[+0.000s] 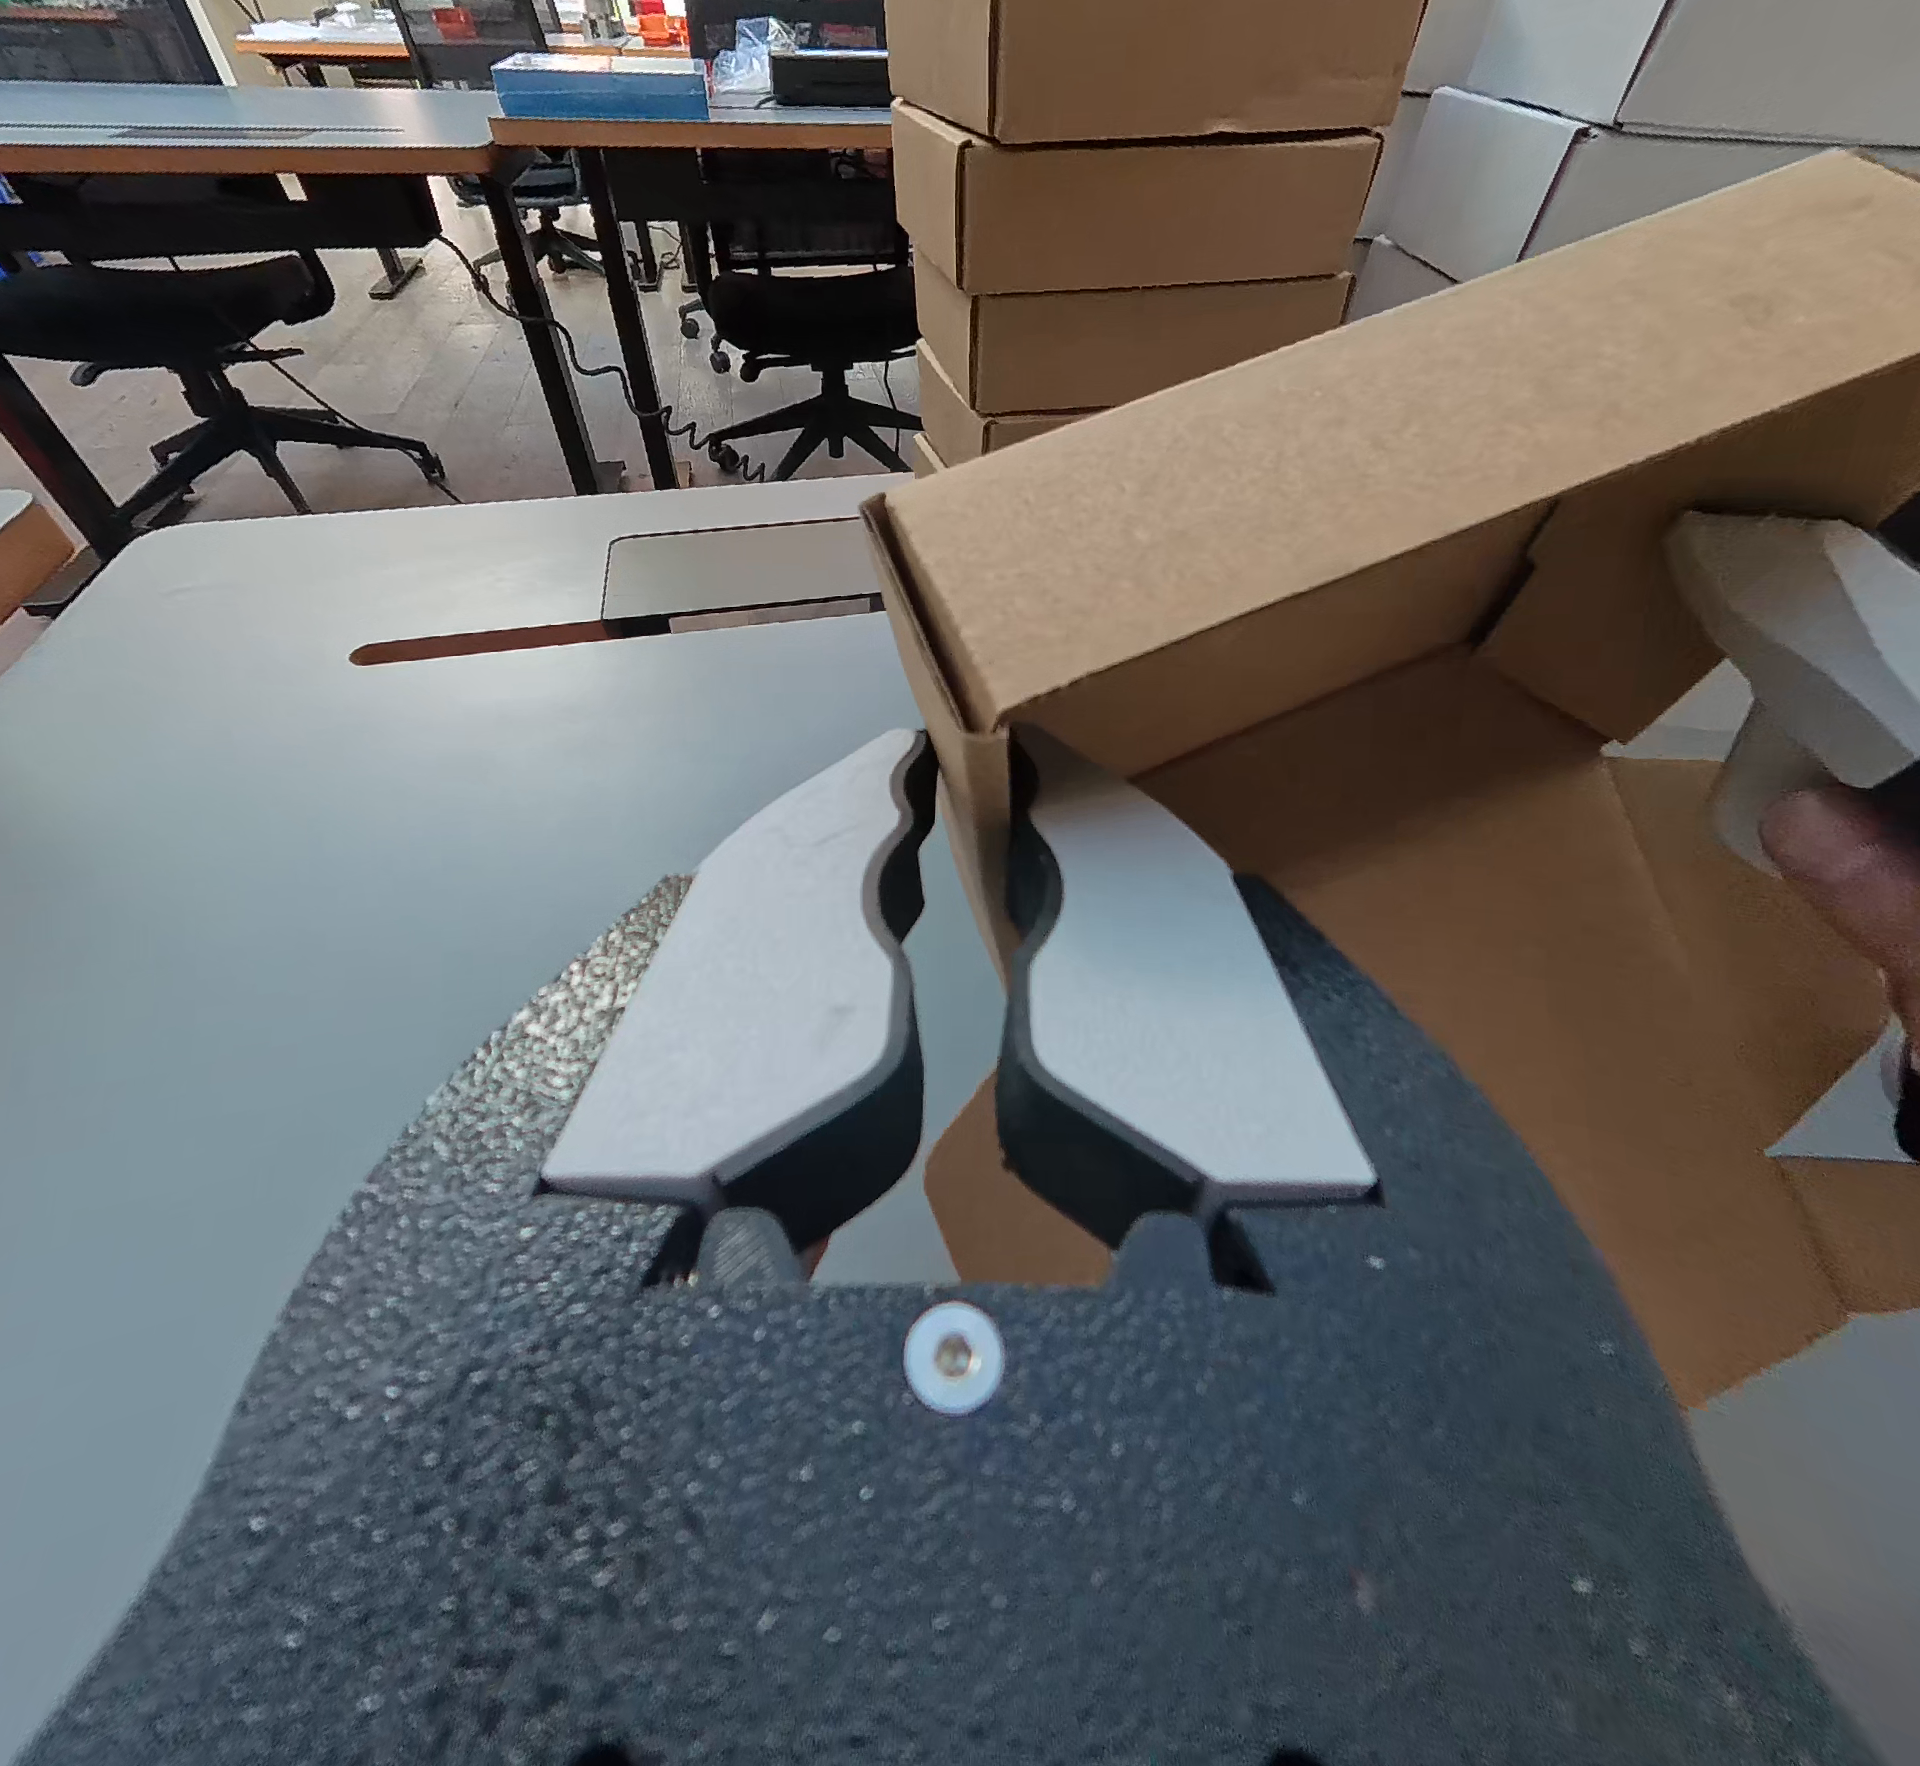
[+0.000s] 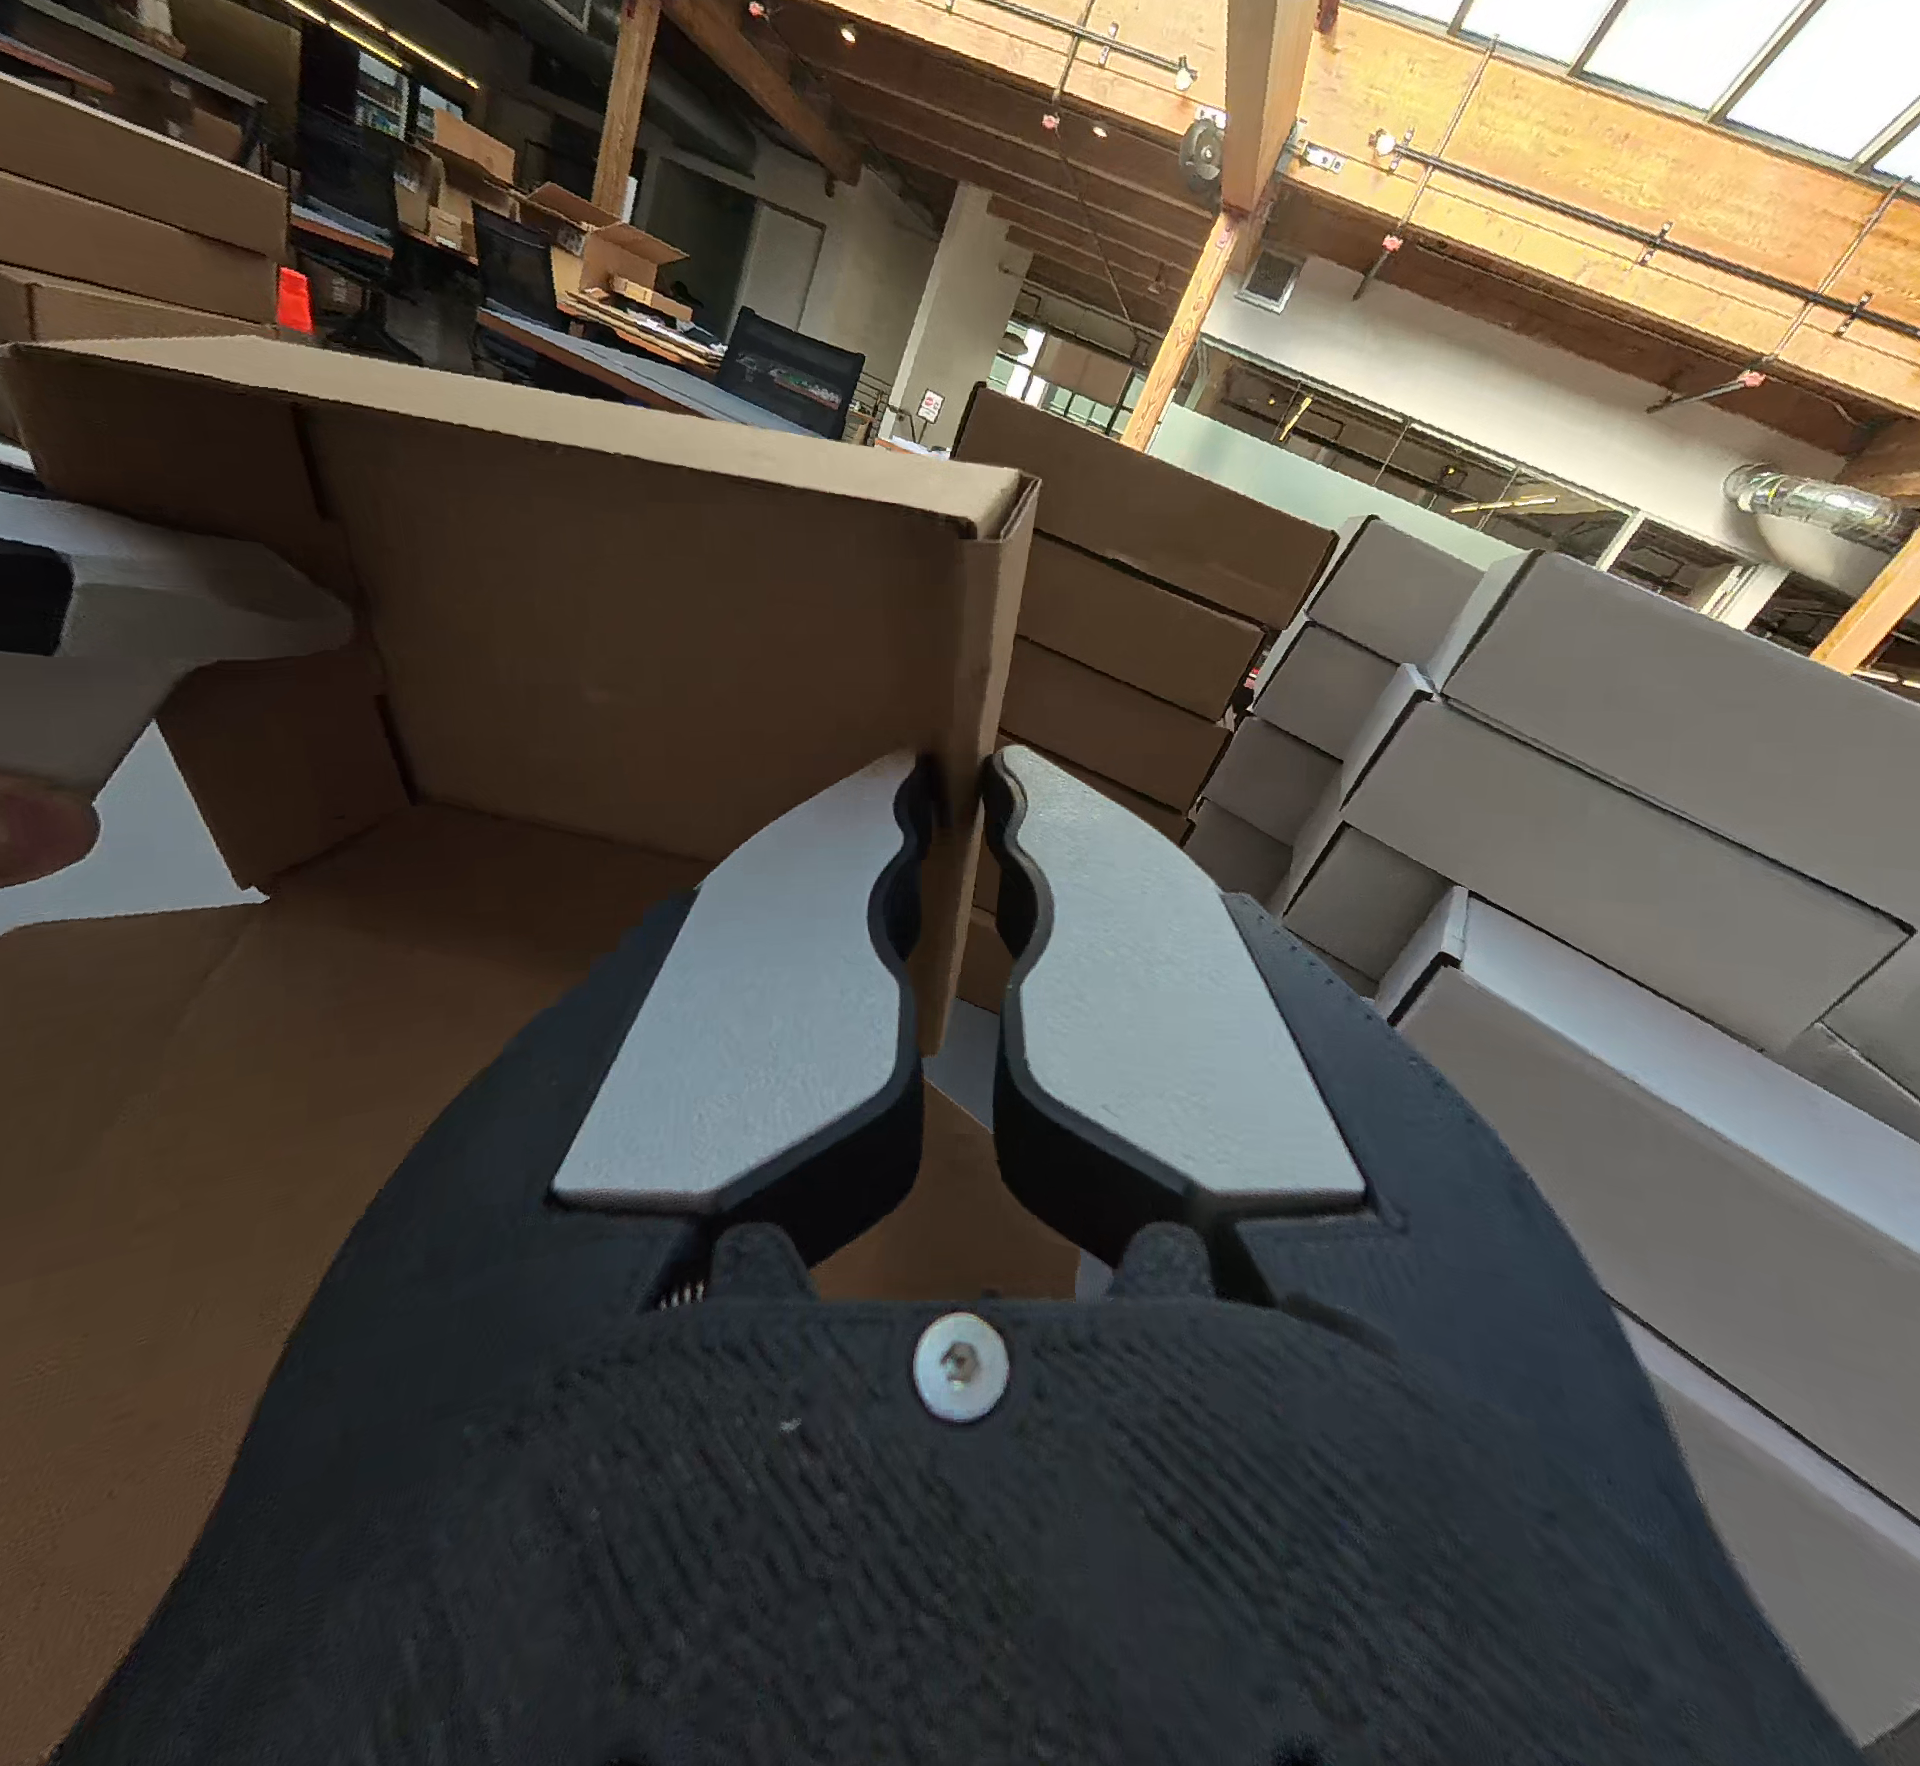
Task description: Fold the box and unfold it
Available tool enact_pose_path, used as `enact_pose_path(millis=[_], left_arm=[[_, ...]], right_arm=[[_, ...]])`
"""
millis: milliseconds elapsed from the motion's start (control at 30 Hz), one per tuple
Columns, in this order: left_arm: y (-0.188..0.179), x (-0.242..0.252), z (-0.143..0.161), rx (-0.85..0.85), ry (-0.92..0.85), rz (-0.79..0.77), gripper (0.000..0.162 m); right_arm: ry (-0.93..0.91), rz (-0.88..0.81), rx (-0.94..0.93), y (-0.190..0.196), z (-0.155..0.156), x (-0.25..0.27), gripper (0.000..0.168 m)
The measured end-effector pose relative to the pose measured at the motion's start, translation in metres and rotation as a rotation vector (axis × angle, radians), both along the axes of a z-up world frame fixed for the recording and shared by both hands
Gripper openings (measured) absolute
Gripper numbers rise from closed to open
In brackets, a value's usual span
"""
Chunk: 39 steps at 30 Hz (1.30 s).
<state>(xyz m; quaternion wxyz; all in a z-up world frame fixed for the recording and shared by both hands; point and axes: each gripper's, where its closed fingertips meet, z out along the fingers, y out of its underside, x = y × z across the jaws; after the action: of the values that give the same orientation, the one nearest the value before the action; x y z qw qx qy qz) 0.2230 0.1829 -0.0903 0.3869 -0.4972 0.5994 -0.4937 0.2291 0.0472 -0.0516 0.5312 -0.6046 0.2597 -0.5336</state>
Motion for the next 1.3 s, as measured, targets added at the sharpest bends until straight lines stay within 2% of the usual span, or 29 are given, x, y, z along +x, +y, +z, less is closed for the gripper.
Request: enact_pose_path(millis=[233,300,400,600,767,967,1100,1200,1300], left_arm=[[-0.002,0.002,0.003,-0.003,-0.006,0.011,0.011],[-0.008,0.002,0.002,-0.003,-0.004,0.007,0.011],[-0.008,0.003,0.001,-0.007,-0.005,0.031,0.010],[-0.010,0.006,-0.002,-0.025,0.008,0.039,0.010],[-0.006,0.012,0.006,-0.128,-0.034,0.074,0.009],[0.007,0.019,0.019,-0.145,-0.167,0.101,0.008],[0.014,0.028,0.032,-0.219,-0.221,0.104,0.008],[0.018,0.030,0.045,-0.183,-0.276,0.131,0.006],[0.024,0.040,0.055,-0.177,-0.328,0.225,0.006]], right_arm=[[-0.074,-0.055,-0.069,0.003,0.000,0.001,0.023],[-0.067,-0.092,-0.030,0.000,0.002,0.005,0.027],[-0.042,-0.113,0.038,-0.005,0.003,0.007,0.017],[-0.046,-0.182,0.029,-0.012,0.002,0.008,0.006],[-0.108,-0.265,0.032,-0.008,0.014,0.010,0.005],[-0.169,-0.237,0.068,0.004,0.020,0.012,0.006],[-0.224,-0.231,0.095,0.010,0.030,0.009,0.005],[-0.262,-0.249,0.077,0.012,0.045,0.010,0.005],[-0.256,-0.307,0.100,0.015,0.052,0.023,0.006]])
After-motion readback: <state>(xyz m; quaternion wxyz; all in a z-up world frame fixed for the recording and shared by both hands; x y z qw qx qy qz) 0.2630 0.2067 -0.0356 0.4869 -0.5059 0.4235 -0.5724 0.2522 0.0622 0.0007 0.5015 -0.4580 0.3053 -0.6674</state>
